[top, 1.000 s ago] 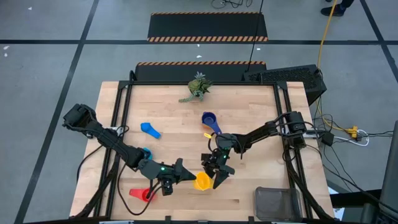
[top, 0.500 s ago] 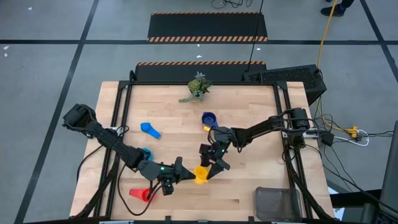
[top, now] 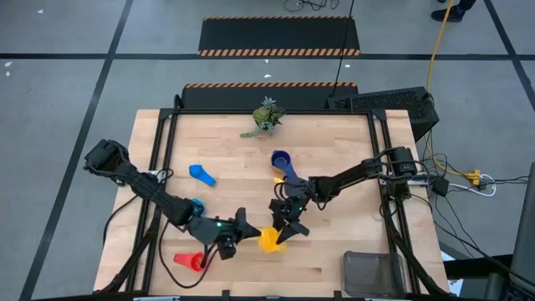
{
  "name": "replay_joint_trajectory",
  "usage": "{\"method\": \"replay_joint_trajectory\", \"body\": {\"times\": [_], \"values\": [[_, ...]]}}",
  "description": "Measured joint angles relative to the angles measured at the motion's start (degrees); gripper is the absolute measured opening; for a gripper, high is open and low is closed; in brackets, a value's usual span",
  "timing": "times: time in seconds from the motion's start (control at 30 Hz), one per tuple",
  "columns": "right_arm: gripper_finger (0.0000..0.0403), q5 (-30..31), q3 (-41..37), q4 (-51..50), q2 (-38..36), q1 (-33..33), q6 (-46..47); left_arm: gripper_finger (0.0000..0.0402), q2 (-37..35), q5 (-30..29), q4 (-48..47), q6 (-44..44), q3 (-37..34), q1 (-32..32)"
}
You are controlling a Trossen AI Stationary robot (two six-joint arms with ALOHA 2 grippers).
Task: Nest measuring cups in basket
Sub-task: Stack the yellow measuring cups on top of the violet measuring cups
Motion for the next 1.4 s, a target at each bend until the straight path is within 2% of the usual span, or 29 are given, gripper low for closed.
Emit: {"method": "replay_joint_trajectory", "body": {"times": [0.3, 0.5, 0.73, 0.9, 1.0, 1.07, 1.27, 1.4], "values": [[0.0016, 0.0, 0.1, 1.3, -0.2, 0.3, -1.0, 0.0001, 0.2, 0.0, -1.2, -1.4, -0.1, -0.1], [0.0002, 0.4, 0.1, -0.9, -0.2, 0.3, -2.3, 0.0, 0.2, 0.0, -1.1, -4.1, -0.1, -0.7], [0.0005, 10.5, 0.6, -9.1, -0.1, 3.6, -6.8, 0.0, 0.1, 0.2, -1.4, -14.8, -0.1, -3.7], [0.0039, 24.8, 5.6, -23.5, 0.0, 10.6, -15.1, 0.0, 0.1, 2.3, -1.4, -24.7, -0.1, -6.5], [0.0086, 36.3, 8.3, -26.6, 0.0, 14.2, -17.8, 0.0, 0.1, 3.5, -1.3, -32.6, -0.1, -7.9], [0.0125, 40.7, 9.2, -25.5, 0.0, 14.8, -17.3, 0.0, 0.1, 3.3, -1.6, -38.4, -0.1, -8.8], [0.0229, 42.1, 11.5, -21.5, 0.9, 12.8, -14.1, 0.0, 0.1, 2.5, -1.7, -52.5, -0.1, -13.1], [0.0255, 41.0, 14.5, -22.0, 3.1, 11.4, -11.1, 0.0, 1.5, 2.1, -1.1, -63.2, 0.1, -15.5]]}}
